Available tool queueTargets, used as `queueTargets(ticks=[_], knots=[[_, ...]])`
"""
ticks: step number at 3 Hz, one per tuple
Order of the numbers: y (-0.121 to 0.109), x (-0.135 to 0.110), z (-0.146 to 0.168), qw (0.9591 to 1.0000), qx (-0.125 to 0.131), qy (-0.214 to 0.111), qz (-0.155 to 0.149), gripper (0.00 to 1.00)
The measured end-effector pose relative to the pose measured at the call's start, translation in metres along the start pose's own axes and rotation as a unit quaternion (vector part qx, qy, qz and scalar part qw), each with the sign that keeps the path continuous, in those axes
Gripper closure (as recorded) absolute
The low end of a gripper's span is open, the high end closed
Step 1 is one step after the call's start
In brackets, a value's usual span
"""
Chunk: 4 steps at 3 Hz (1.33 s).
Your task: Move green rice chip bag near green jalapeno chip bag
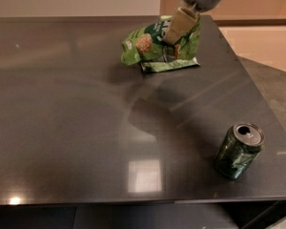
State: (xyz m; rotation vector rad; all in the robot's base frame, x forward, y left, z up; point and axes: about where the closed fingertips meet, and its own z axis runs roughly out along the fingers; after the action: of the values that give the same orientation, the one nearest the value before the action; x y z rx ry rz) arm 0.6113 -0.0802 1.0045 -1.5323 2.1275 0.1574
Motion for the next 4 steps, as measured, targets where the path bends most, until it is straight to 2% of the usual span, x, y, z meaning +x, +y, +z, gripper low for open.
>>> queueTargets(ticks=[1, 2, 4], knots=[[-0.04, 0.021, -0.012, 0.9974, 0.027, -0.02, 0.064, 1.0], [-0.066, 0.046, -0.008, 0.993, 0.045, -0.014, 0.108, 0.82], [-0.083, 0.094, 0.013, 0.9865, 0.055, 0.025, 0.152, 0.35]])
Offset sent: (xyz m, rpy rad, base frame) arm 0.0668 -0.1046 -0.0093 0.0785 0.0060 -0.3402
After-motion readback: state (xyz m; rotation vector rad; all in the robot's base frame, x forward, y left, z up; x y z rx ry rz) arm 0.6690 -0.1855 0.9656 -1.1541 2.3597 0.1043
